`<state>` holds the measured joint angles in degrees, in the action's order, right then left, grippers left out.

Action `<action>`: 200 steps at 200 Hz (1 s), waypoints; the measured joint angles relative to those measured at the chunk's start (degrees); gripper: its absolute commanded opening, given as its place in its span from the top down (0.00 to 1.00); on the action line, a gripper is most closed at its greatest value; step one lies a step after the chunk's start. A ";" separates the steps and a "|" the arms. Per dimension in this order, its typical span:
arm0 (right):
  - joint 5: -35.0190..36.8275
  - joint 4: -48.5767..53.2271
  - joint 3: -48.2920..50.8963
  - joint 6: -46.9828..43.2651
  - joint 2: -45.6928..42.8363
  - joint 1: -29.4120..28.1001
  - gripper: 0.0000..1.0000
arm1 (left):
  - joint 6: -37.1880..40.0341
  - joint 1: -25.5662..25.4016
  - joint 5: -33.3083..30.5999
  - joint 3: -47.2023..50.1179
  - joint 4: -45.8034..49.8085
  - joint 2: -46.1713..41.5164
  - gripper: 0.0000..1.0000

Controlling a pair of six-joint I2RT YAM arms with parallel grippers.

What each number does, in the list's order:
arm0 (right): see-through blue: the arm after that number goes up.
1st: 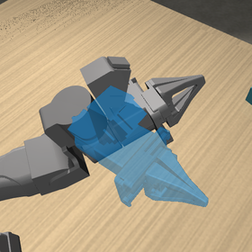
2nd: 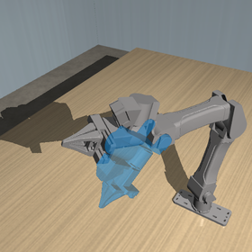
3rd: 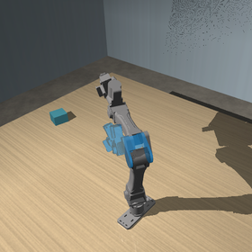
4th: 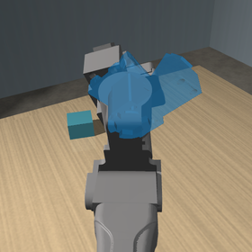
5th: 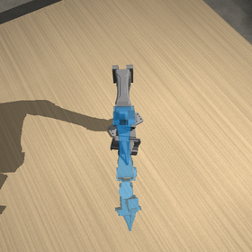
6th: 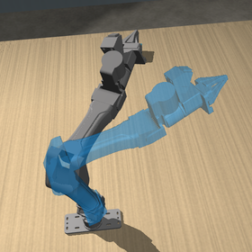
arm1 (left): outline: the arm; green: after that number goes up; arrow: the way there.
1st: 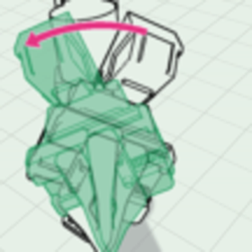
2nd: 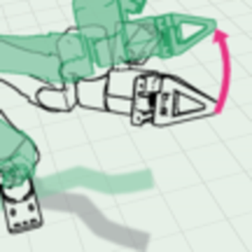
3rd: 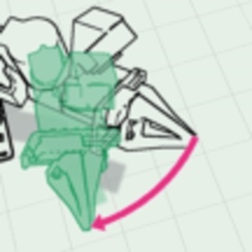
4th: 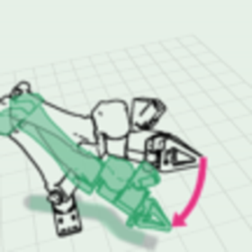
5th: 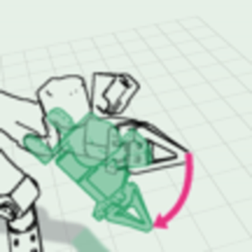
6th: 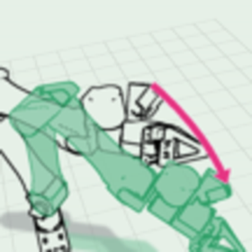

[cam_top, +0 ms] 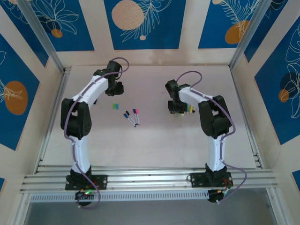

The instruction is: Open the pen caps

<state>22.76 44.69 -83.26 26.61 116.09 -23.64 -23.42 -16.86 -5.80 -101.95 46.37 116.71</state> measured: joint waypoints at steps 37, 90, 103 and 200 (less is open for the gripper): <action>-1.29 -0.13 -0.02 -0.17 -5.29 -4.72 0.71 | -0.50 -0.42 4.24 6.97 -4.11 -6.84 0.72; -9.86 -1.86 -2.86 1.36 -6.27 -12.92 0.67 | -5.70 -0.52 16.00 21.03 -14.25 -16.85 0.70; -11.41 -2.14 -4.39 1.73 -4.76 -14.08 0.63 | -6.67 -0.52 18.01 22.27 -15.54 -17.44 0.70; -17.66 -2.93 -14.29 2.89 6.38 -19.28 0.80 | -8.20 0.26 22.99 25.79 -18.73 -18.38 0.71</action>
<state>5.10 41.76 -97.56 29.50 122.48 -42.92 -31.62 -16.60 17.19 -76.16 27.64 98.32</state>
